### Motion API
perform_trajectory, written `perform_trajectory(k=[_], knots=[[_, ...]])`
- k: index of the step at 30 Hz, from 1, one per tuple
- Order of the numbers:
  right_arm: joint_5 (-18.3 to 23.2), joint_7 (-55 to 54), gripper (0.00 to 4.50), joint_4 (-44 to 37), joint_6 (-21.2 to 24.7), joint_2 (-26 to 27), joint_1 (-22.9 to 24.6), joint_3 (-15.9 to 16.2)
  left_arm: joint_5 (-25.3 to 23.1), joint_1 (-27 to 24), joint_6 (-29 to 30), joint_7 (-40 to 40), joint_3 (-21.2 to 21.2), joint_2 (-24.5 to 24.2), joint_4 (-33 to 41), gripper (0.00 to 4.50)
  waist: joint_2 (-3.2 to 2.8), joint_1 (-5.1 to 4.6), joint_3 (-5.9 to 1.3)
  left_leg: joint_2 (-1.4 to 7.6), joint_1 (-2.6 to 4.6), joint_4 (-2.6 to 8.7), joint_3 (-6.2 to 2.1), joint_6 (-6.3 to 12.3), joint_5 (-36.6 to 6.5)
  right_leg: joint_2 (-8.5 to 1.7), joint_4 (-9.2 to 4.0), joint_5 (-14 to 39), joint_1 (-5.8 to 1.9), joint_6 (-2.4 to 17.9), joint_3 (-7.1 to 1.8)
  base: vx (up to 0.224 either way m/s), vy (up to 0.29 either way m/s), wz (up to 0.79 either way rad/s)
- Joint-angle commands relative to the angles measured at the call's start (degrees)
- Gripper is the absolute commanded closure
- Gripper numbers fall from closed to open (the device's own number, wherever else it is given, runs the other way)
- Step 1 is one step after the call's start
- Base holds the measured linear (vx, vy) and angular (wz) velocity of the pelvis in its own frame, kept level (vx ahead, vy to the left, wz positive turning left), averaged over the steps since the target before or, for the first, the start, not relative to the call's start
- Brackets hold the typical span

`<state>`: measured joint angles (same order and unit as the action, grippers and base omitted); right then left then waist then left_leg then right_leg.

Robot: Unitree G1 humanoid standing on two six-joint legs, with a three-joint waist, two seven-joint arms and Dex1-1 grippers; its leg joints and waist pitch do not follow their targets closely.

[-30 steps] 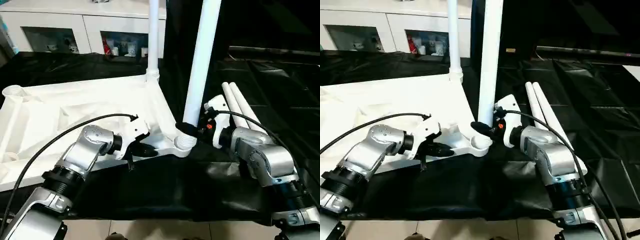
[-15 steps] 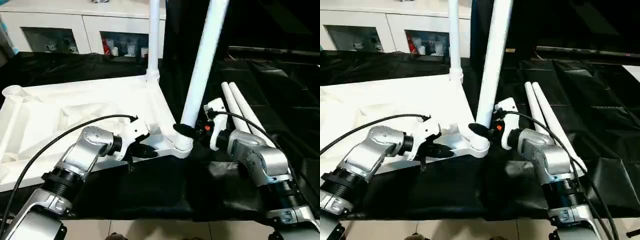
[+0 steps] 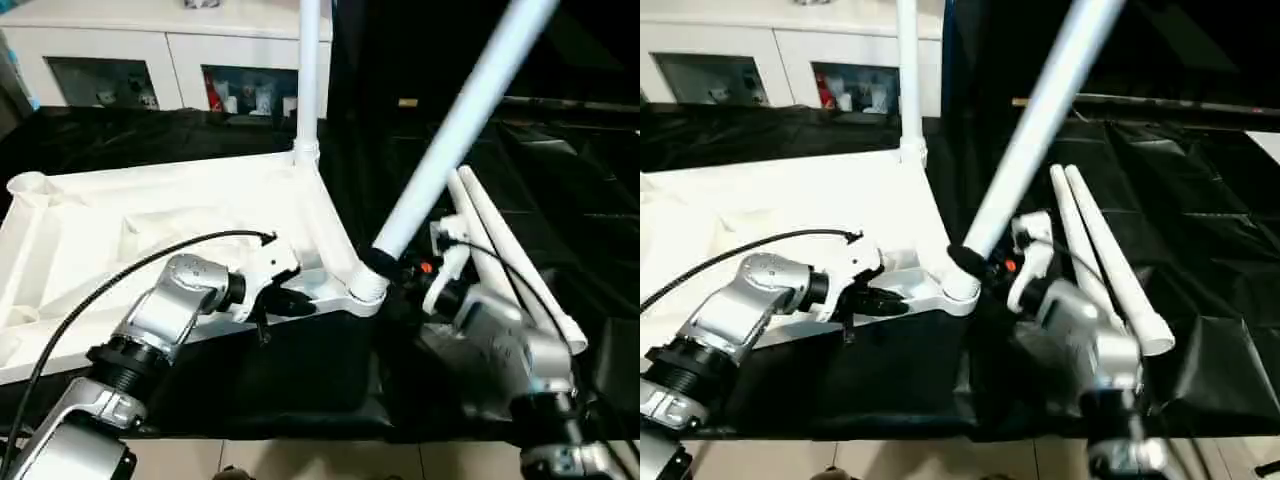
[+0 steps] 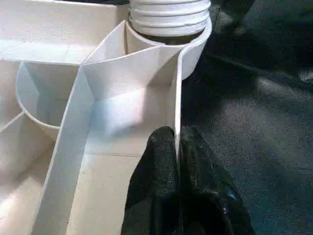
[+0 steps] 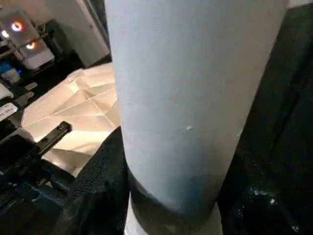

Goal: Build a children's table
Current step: Insert table leg to table base

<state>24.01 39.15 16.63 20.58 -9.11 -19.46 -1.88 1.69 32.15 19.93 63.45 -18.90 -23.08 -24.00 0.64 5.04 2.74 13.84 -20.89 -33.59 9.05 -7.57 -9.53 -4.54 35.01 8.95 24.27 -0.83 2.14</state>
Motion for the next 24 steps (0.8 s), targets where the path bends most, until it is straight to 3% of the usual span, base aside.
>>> perform_trajectory(k=[1, 5, 10, 17, 18, 20, 21, 22, 24], knots=[[-5.14, -1.76, 2.6, 3.04, -4.02, -0.38, 3.15, 2.14, 1.29, 2.64, -1.08, -0.82, 2.08, 1.17, 0.21, 4.5, -0.74, -0.22, -3.54, -1.71, 0.49, 4.24, 1.31, -0.93, -18.51, -1.44, -4.88, 20.9, -2.72, 8.92, -0.91, 0.0, 0.0, 0.0], [-7.71, -2.62, 2.61, 2.8, -8.7, -0.46, 4.93, 3.24, 1.16, 3.09, -1.34, -1.04, 2.12, 1.44, -0.39, 4.5, -0.7, -0.38, -3.34, -1.76, 0.67, 4.4, 1.16, -0.87, -21.04, -1.43, -5.34, 24.57, -2.55, 7.87, -0.78, 0.0, 0.0, 0.0], [-9.64, -2.19, 2.61, 0.69, -11.0, -1.03, 7.16, 5.29, 0.91, 3.54, -2.01, -1.38, 1.97, 1.65, -1.41, 4.5, -0.59, -0.4, -3.27, -1.79, 0.51, 4.57, 1.07, -0.46, -21.3, -1.28, -5.33, 24.26, -2.66, 7.74, -0.76, 0.0, 0.0, 0.0], [-10.75, 0.22, 2.61, -0.81, -8.77, -2.7, 5.93, 8.65, -0.09, 3.65, -3.34, -0.91, 1.18, 1.23, -2.23, 4.5, -0.46, -0.59, -3.13, -1.88, 0.53, 4.59, 1.0, 0.01, -22.55, -1.34, -5.79, 27.91, -2.46, 6.45, -0.66, 0.0, 0.0, 0.0], [-10.88, 0.78, 2.61, -0.86, -7.63, -3.08, 5.26, 9.28, -0.25, 3.61, -3.64, -0.75, 1.05, 1.12, -2.33, 4.5, 0.13, -0.68, -3.15, -1.85, 0.47, 4.58, 1.05, 0.13, -22.35, -1.31, -5.87, 28.42, -2.5, 6.11, -0.65, 0.0, 0.0, 0.0], [-10.27, 2.65, 2.61, -0.34, -5.13, -3.57, 3.4, 9.84, -0.44, 3.52, -4.39, -0.14, 0.77, 0.89, -2.45, 4.5, -0.23, -0.68, -3.09, -1.84, 0.53, 4.58, 0.97, 0.18, -22.55, -1.4, -5.92, 29.26, -2.36, 5.88, -0.65, 0.0, 0.0, 0.0], [-10.15, 3.25, 2.61, -0.36, -4.17, -3.9, 2.54, 10.17, -0.43, 3.41, -4.72, 0.33, 0.64, 0.76, -2.36, 4.5, 0.55, -0.81, -3.16, -1.85, 0.36, 4.56, 1.01, 0.35, -22.2, -1.38, -5.91, 29.46, -2.5, 5.7, -0.59, 0.0, 0.0, 0.0], [-9.94, 3.8, 2.61, -0.36, -3.42, -4.15, 1.86, 10.34, -0.42, 3.3, -5.06, 0.74, 0.5, 0.63, -2.22, 4.5, 0.11, -0.69, -3.21, -1.78, 0.39, 4.59, 0.97, 0.28, -21.34, -1.48, -5.71, 28.69, -2.47, 5.9, -0.73, 0.0, 0.0, 0.0], [-10.02, 4.69, 2.61, 0.37, -2.95, -4.59, 0.49, 10.59, -0.43, 3.19, -5.34, 1.26, 0.33, 0.45, -2.05, 4.5, 0.1, -0.77, -3.24, -1.74, 0.28, 4.59, 1.0, 0.22, -20.97, -1.5, -5.63, 27.66, -2.53, 6.19, -0.75, 0.0, 0.0, 0.0]])
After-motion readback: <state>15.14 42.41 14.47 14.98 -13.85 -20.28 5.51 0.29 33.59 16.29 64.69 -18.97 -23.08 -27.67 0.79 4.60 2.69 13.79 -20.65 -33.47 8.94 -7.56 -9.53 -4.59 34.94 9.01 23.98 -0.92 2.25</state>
